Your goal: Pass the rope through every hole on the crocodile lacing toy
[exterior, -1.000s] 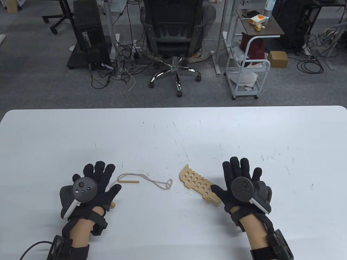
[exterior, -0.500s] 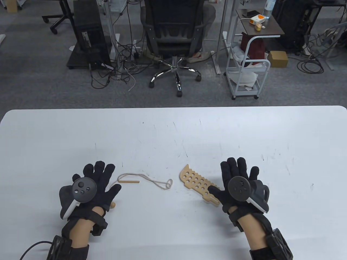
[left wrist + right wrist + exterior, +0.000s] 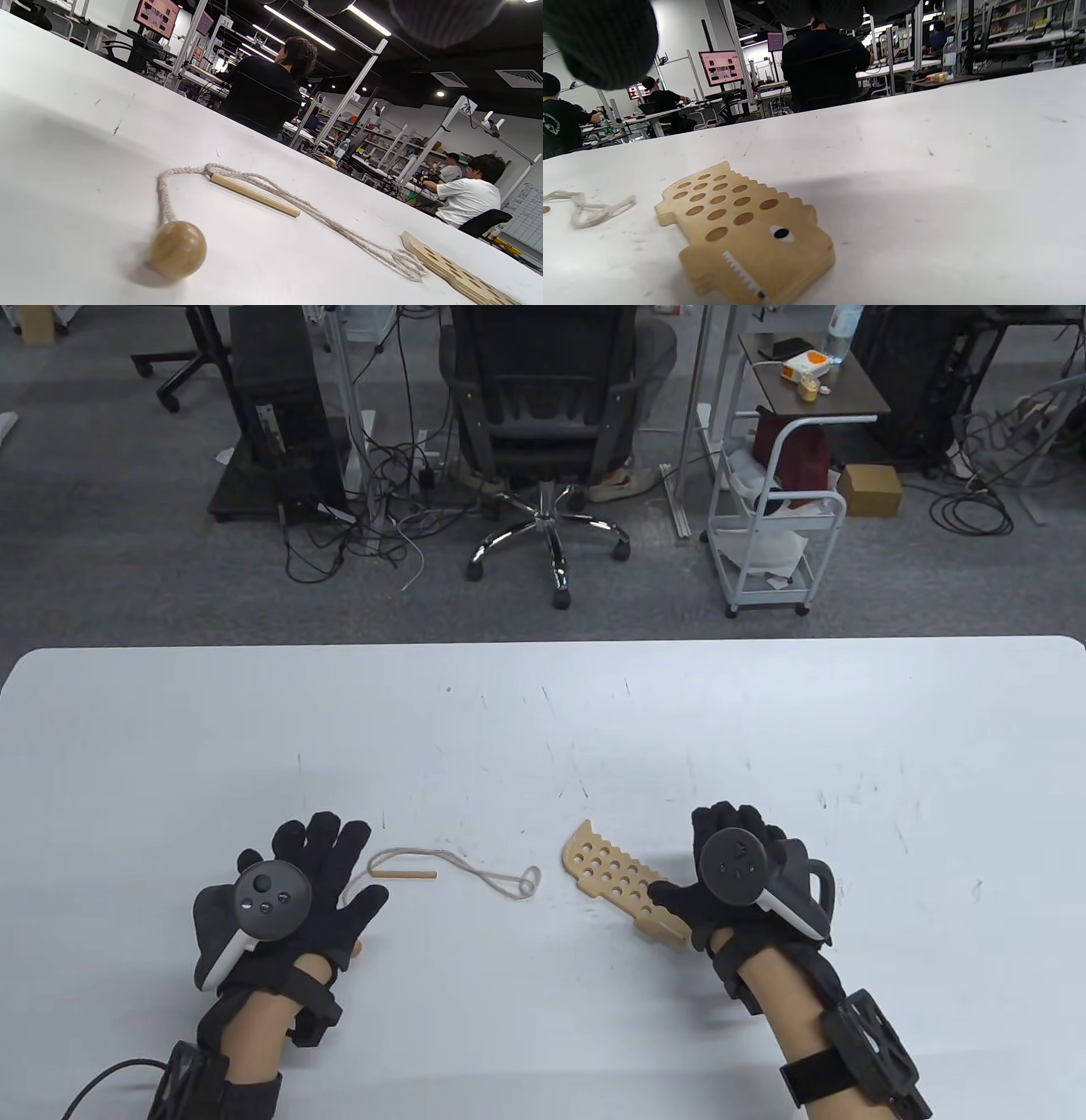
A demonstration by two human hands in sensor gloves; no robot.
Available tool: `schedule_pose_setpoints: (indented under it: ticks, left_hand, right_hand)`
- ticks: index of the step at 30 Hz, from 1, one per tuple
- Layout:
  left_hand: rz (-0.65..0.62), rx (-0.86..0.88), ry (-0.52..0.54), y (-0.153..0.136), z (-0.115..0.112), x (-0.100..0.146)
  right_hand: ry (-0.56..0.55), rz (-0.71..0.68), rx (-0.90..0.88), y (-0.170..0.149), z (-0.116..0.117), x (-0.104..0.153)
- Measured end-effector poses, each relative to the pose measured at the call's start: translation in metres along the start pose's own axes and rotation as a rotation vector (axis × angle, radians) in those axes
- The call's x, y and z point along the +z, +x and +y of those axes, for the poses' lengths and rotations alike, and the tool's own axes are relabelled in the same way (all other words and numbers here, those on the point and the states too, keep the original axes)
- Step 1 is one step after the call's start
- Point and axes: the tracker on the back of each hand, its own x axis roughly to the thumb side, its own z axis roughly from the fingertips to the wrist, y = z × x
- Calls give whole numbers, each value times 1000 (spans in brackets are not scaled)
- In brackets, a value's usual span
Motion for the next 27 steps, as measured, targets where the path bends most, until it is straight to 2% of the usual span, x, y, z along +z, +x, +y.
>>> schedule_pose_setpoints:
  ticks: [7, 12, 17, 27]
  left_hand:
    - [-9, 8, -1, 0, 0, 0]
    - [-13, 11, -7, 1, -1, 0]
    - [-16, 14, -11, 2, -1, -1]
    - [-21, 31, -6, 2, 0, 0]
  right_hand:
    - [113, 11, 8, 1, 9, -16]
    - [174, -1, -28, 0, 25, -27]
    - [235, 29, 32, -2, 41, -33]
    - [313, 86, 119, 0, 58, -38]
